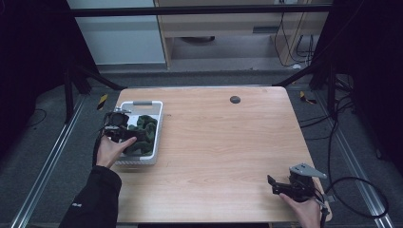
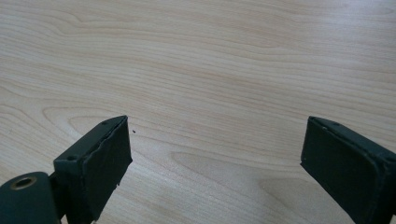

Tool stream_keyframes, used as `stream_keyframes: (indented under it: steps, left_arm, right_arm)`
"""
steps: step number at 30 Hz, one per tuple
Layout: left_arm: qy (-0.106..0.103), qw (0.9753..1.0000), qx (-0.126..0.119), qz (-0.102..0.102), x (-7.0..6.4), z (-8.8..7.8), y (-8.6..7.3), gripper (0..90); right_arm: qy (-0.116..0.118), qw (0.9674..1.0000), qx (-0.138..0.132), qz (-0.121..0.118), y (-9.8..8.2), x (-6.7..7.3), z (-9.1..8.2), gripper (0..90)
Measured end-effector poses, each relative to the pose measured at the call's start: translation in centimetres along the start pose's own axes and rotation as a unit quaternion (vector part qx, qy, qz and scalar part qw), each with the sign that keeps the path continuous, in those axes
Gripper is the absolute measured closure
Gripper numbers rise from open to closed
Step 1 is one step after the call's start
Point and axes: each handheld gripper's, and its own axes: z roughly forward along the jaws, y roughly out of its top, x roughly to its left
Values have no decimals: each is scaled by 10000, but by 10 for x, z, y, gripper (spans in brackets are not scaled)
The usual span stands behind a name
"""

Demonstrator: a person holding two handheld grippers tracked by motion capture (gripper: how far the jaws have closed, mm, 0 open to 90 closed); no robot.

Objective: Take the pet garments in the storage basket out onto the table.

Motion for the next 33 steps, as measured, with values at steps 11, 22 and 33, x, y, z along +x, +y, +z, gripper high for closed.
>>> stream_keyframes:
  steps: [11, 22, 33]
  left_arm:
    - [84, 9997, 217, 14, -1, 15, 1, 140]
    - [116, 9991, 415, 40, -2, 26, 2, 119]
    - [23, 9972, 745, -52, 1, 41, -2, 147]
  right_arm:
    - [22, 10000, 64, -11, 0, 1, 1, 84]
    - [22, 9999, 113, -67, -1, 1, 3, 77]
    - [43, 9999, 131, -64, -1, 1, 3, 76]
